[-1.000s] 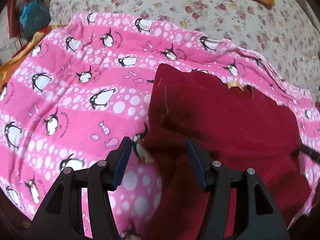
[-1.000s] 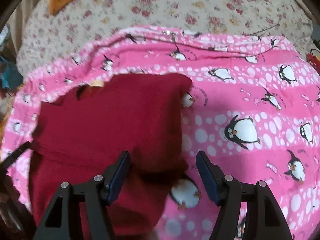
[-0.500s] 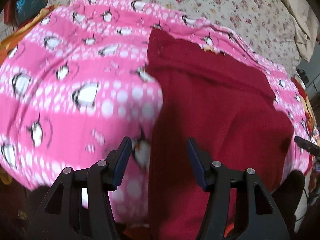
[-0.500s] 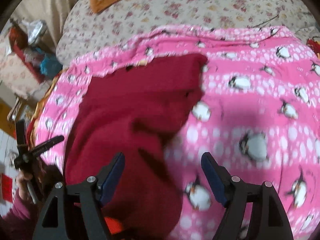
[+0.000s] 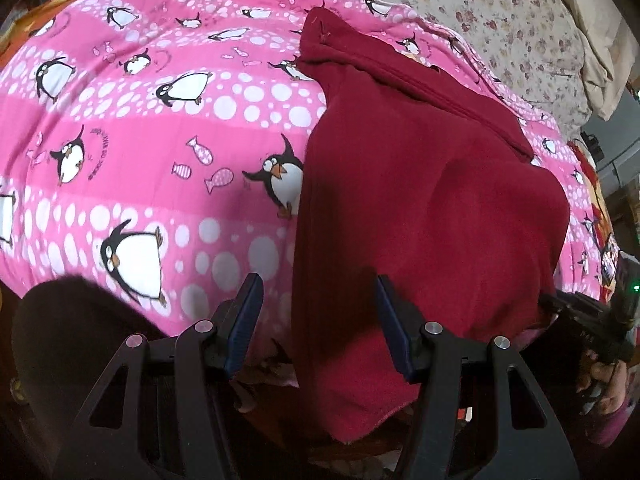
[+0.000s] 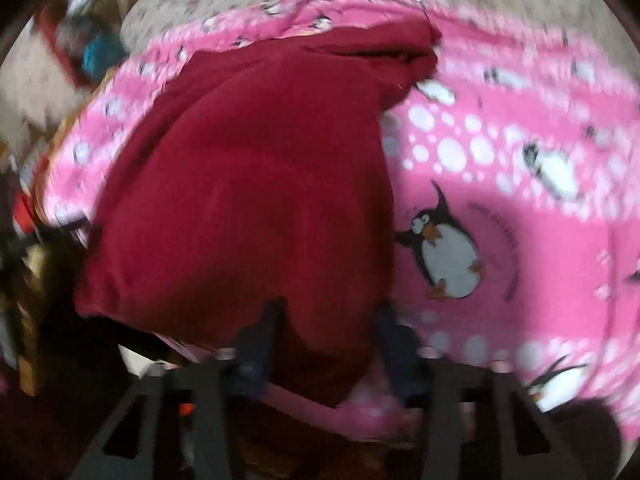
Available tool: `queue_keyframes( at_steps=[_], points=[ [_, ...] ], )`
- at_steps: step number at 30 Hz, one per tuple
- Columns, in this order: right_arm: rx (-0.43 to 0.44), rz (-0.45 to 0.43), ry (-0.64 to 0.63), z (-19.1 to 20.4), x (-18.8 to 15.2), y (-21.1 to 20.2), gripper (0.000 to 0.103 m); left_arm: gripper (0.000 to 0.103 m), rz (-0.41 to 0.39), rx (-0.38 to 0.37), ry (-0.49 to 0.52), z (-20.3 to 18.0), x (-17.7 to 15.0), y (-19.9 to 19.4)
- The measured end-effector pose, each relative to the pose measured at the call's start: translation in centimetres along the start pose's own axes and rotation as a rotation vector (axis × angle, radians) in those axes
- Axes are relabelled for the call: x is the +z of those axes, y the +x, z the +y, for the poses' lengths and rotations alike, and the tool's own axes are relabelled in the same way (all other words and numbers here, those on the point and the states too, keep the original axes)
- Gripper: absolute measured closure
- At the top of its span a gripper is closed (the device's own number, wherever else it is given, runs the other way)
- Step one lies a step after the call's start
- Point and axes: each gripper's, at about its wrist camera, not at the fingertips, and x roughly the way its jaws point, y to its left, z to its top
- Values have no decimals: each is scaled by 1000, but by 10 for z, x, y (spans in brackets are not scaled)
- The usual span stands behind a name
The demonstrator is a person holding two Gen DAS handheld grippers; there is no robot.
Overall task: Fold small clothes
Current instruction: 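Lift the hem with the right gripper and fold it toward the collar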
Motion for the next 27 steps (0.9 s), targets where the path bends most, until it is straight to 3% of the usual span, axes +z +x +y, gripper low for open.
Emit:
queue_keyframes(
  at_steps=[1,9,11,13,14,21,24,27],
  points=[
    [32,-1,0,0,-2,-6,90,46,-6,3,4,0,-2,-3],
    [88,21,8,-8,-32,-31,91,46,18,-12,-19,8,-29,-7],
    [85,24,67,-15,-33,-28,87,46,51,-21,-30,9,-36,-2],
    [78,28,113,-23,-34,-26,50,46,72,-32,-40,11,-41,1],
    [82,26,130,-27,-35,-27,44,46,79,-32,-45,11,-43,3],
    [190,37,178,-29,-34,-11,44,46,111,-50,-37,1,-49,20],
    [172,59,140,-17,-31,2,44,46,146,-52,-14,-7,-51,32],
    [156,57,82,-4,-29,3,57,46,181,-78,-54,-4,-51,44]
  ],
)
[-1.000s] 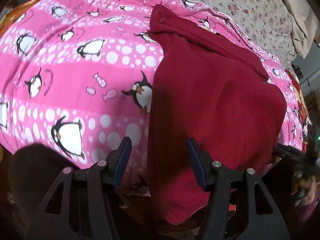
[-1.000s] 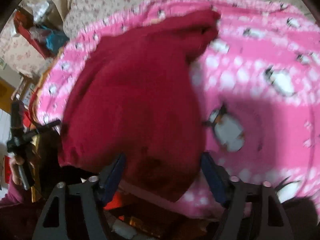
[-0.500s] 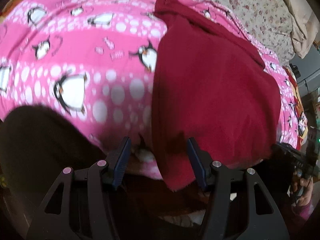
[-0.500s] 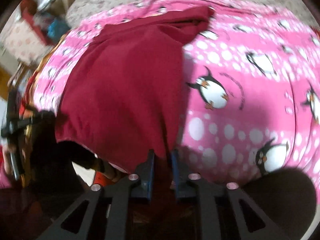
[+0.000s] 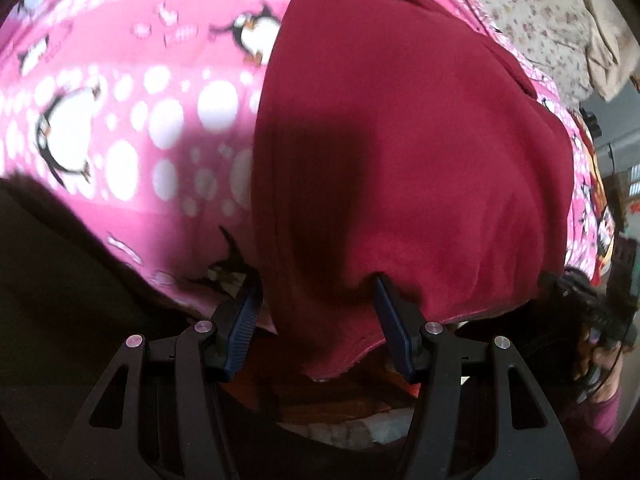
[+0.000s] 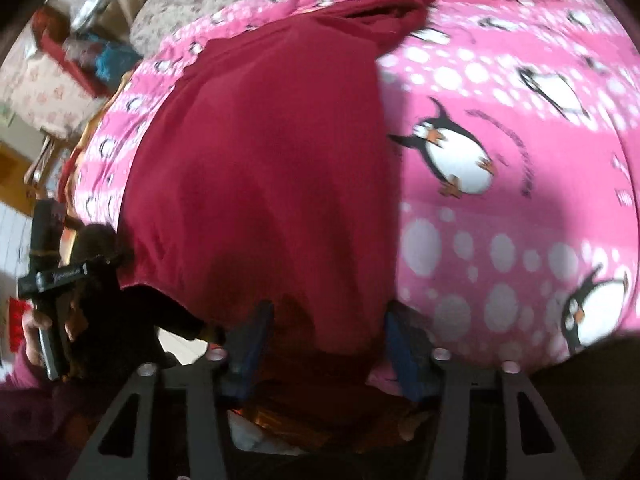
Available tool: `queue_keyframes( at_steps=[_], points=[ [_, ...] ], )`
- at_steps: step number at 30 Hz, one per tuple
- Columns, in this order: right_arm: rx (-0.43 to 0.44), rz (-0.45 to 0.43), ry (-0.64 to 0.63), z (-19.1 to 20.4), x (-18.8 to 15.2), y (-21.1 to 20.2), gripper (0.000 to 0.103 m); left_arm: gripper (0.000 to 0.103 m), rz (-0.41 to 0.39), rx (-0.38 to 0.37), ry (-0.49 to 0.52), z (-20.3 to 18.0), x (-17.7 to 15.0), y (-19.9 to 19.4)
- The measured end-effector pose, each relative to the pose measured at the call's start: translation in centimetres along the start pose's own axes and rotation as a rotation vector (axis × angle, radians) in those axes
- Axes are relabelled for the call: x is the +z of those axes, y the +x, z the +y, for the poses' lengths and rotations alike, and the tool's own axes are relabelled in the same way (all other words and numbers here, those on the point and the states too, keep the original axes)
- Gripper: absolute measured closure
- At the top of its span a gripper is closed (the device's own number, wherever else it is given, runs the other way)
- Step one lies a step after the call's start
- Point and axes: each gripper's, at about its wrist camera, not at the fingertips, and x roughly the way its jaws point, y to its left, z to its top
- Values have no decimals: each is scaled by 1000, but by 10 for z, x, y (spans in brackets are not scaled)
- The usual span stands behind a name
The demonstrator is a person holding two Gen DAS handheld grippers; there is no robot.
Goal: Fold small clothes
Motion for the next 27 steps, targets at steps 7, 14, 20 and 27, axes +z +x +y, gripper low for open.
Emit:
queue_keyframes(
  at_steps=[7,14,20,27],
  points=[
    [34,-21,-42,6,-4,-13,92,96,-52,-125,16,4,-3,-26],
    [103,10,-99,19,-18,-30,93,96,-105,-179,123,-6,-11,-57],
    [105,18,-94,15,-9,-28,93,96,-84,-171,37,13,-3,-49],
    [265,-124,-7,3,28,-66,93,96,-229,-236,76,-4,45,-95]
  ],
)
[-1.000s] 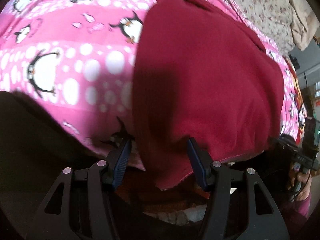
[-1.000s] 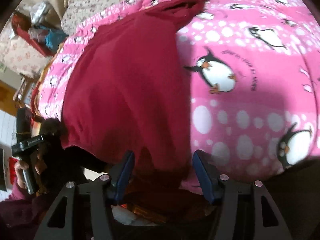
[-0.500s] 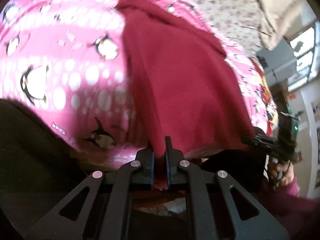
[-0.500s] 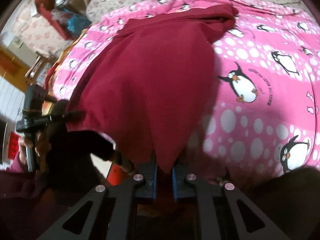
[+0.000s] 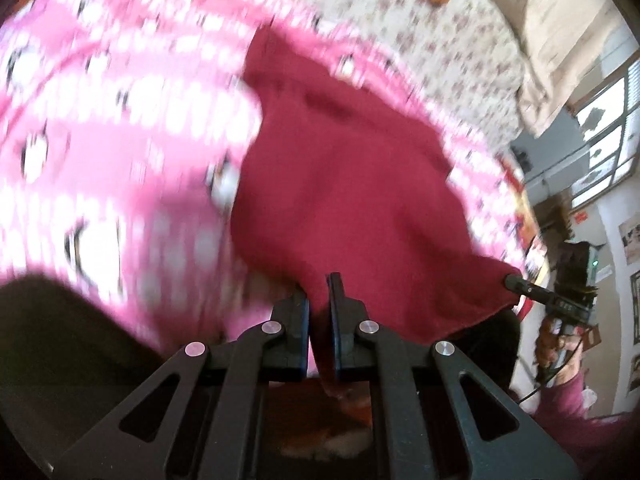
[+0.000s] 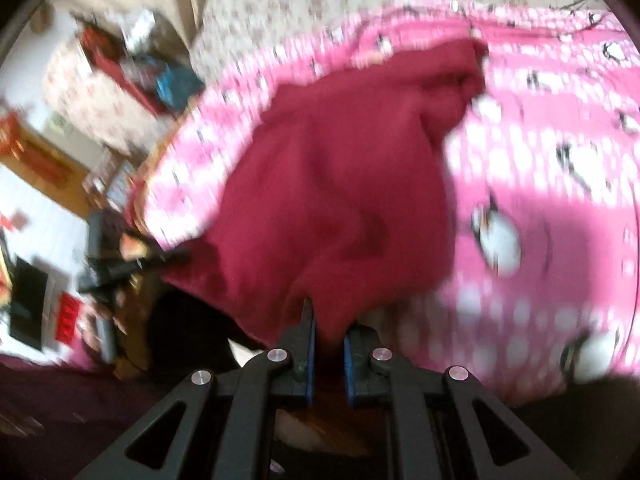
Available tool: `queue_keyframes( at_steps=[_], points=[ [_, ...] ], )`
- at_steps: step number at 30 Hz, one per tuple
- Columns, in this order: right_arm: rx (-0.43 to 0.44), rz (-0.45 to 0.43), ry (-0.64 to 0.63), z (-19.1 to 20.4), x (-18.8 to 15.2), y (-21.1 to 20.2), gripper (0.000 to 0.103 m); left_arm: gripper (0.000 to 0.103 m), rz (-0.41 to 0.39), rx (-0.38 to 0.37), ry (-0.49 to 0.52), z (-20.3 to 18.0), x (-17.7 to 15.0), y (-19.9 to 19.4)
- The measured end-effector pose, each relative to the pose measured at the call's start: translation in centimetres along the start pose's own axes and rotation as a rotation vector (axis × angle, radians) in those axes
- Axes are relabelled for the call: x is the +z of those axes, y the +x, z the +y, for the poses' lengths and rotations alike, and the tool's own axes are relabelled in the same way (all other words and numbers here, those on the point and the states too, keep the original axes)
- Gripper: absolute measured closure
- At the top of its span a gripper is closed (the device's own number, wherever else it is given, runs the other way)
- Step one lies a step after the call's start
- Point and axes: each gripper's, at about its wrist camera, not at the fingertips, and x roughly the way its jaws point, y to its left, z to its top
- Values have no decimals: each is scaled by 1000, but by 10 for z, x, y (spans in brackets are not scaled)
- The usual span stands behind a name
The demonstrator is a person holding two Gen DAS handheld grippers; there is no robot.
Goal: Fold small clothes
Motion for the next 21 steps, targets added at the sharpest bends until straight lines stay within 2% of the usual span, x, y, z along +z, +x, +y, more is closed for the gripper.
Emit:
queue_keyframes(
  at_steps=[3,8,12,16,21],
  points=[
    [52,-104,13,0,36,-16,93,96,-71,-28,13,-8,42,-5],
    [25,-216,43,-10,110,-13,93,96,-136,-25,21,-12,115,15],
    [-15,-246,79,-26,163,4,93,96,-162,6,-7,-5,170,41],
    [-70,-246,119,-52,212,26,93,96,-153,75,-24,6,219,86],
    [-129,-218,200,-95,252,66,93,96,-126,114,-78,32,248,128]
  ],
)
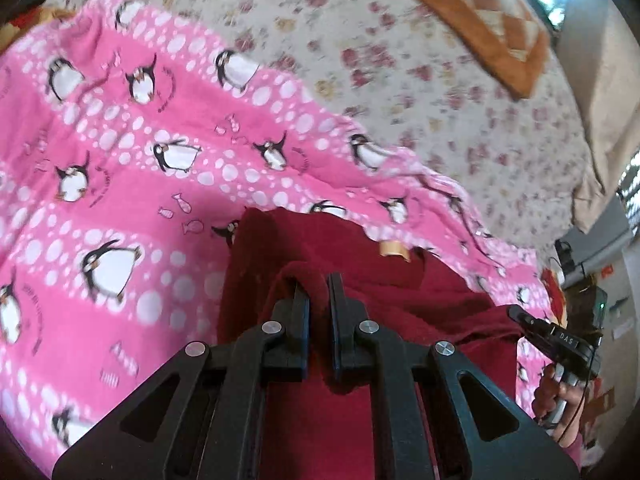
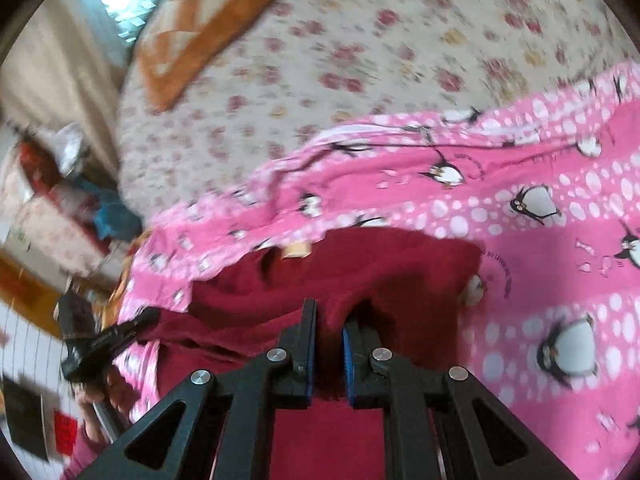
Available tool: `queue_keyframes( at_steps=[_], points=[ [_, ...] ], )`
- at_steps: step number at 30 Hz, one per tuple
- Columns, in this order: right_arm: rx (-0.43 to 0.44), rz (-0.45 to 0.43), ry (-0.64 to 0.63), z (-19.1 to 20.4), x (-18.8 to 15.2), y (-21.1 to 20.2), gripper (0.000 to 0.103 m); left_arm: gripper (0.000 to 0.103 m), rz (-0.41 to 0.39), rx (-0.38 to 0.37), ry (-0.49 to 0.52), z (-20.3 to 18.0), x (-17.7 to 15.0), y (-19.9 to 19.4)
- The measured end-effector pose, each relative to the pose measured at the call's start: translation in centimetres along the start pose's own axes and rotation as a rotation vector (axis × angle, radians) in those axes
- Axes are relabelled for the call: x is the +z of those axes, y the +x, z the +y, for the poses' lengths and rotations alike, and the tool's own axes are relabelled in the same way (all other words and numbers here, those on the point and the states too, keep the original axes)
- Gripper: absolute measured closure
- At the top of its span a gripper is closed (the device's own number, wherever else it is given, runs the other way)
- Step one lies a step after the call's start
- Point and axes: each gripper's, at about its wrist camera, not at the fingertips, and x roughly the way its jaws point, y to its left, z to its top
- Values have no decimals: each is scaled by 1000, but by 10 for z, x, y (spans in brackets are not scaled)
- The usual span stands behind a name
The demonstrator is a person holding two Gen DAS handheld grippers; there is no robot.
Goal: Fold small clothes
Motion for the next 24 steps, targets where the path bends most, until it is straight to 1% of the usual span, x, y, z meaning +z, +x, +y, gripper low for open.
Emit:
queue_keyframes(
  at_steps=[1,3,4,5,6,7,8,9,10,12,13,14,16,18,19,20,22,24],
  points=[
    [-13,5,2,-4,6,10,93,96,12,3,-16,6,4,9],
    [-52,32,-19,-6,15,25,86,94,32,-1,-32,11,8,17],
    [-79,42,-25,-7,19,28,70,89,54,-4,-41,13,9,19],
    [-77,26,-19,-10,21,25,55,86,64,-12,-47,14,10,18],
    [-69,-16,-1,-13,22,17,52,75,65,-30,-46,14,9,14],
    [-66,-61,19,-16,22,5,48,57,60,-46,-38,12,9,9],
    [-77,-84,33,-19,23,-2,46,45,48,-40,-27,10,8,4],
    [-86,-98,36,-20,22,-10,46,29,21,-16,-18,7,8,-3],
    [-76,-106,20,-18,18,-17,46,25,-25,-5,-14,4,8,-13],
    [-48,-93,-31,-7,10,-20,46,25,-75,-25,-17,2,10,-21],
    [-46,-85,-62,0,5,-18,46,25,-76,-27,-20,2,11,-19],
    [-42,-75,-94,8,1,-12,46,25,-67,-21,-20,1,12,-16],
    [-49,-32,-128,17,-4,7,47,25,-21,23,-16,0,9,2],
    [-130,13,-132,17,-2,36,47,25,25,94,-7,0,5,20],
    [-164,26,-127,14,-1,47,47,25,55,156,-2,4,1,33],
    [-217,36,-119,10,3,60,47,25,68,192,2,7,-1,41],
    [-304,17,-103,-3,8,78,47,25,94,253,-5,16,-4,56],
    [-319,35,-90,-13,9,90,48,25,93,231,-24,25,-7,60]
  ],
)
